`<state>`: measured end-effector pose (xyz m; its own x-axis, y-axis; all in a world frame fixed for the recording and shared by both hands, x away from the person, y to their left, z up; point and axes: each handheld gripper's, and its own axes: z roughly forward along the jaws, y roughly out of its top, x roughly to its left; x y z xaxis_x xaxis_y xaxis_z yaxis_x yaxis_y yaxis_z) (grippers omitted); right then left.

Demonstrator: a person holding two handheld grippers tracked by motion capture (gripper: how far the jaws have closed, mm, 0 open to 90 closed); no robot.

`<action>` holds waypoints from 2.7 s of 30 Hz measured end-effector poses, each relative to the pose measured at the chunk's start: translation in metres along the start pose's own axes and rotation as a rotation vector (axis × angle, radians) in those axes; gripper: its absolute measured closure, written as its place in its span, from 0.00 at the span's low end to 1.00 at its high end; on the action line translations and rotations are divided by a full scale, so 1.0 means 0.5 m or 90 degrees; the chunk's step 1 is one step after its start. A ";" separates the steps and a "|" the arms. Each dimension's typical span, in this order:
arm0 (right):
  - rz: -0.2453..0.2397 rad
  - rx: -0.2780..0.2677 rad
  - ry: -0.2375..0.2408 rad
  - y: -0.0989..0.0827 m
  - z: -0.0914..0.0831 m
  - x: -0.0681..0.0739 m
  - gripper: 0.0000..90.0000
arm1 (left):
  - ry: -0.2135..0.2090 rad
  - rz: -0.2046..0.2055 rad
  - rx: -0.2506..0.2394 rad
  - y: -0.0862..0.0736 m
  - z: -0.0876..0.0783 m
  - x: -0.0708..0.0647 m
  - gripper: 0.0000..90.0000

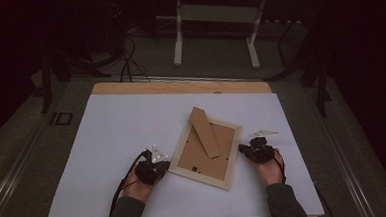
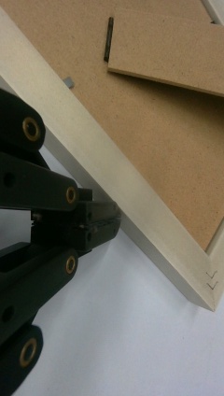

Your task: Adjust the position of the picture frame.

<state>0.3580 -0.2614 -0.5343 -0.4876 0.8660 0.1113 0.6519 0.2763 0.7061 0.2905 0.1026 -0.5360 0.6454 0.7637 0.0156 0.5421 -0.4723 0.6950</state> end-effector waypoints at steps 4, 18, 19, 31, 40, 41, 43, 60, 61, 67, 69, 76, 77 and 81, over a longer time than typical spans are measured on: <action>-0.001 0.000 0.000 0.000 0.000 0.000 1.00 | -0.009 0.001 0.002 0.000 0.000 -0.006 1.00; -0.004 0.007 0.000 0.003 -0.001 -0.002 1.00 | -0.053 0.002 0.003 0.002 0.001 -0.036 1.00; -0.003 0.007 -0.001 0.003 -0.001 -0.003 1.00 | -0.058 0.002 0.004 0.003 0.001 -0.038 1.00; 0.004 0.016 -0.001 0.003 -0.007 -0.011 1.00 | -0.088 0.014 0.000 0.005 0.005 -0.076 1.00; -0.001 0.044 0.018 0.007 -0.017 -0.020 1.00 | -0.101 0.018 0.000 0.007 0.007 -0.093 1.00; -0.001 0.046 0.019 0.007 -0.018 -0.021 1.00 | -0.102 0.020 0.000 0.007 0.007 -0.096 1.00; 0.002 0.048 0.017 0.008 -0.020 -0.023 1.00 | -0.106 0.024 0.000 0.008 0.008 -0.103 1.00; -0.018 0.051 -0.039 0.025 -0.009 -0.004 1.00 | -0.133 0.070 0.009 0.008 0.003 -0.148 1.00; -0.025 0.053 -0.047 0.029 -0.006 -0.001 1.00 | -0.137 0.071 0.008 0.008 0.003 -0.151 1.00; -0.050 0.052 -0.067 0.041 0.007 0.011 1.00 | -0.161 0.074 0.009 0.007 0.004 -0.157 1.00; -0.051 0.050 -0.067 0.040 0.007 0.012 1.00 | -0.163 0.079 0.009 0.008 0.004 -0.156 1.00; -0.031 0.008 -0.033 0.040 -0.022 0.005 1.00 | -0.173 0.089 0.006 0.012 0.001 -0.149 1.00; -0.031 0.003 -0.031 0.040 -0.028 0.006 1.00 | -0.170 0.090 0.003 0.013 -0.001 -0.146 1.00; -0.027 -0.006 -0.014 0.037 -0.050 0.008 1.00 | -0.153 0.079 -0.007 0.017 -0.010 -0.124 1.00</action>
<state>0.3534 -0.2630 -0.5035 -0.5013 0.8628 0.0656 0.6250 0.3087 0.7170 0.2523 0.0532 -0.5273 0.8163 0.5734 -0.0696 0.4461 -0.5494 0.7065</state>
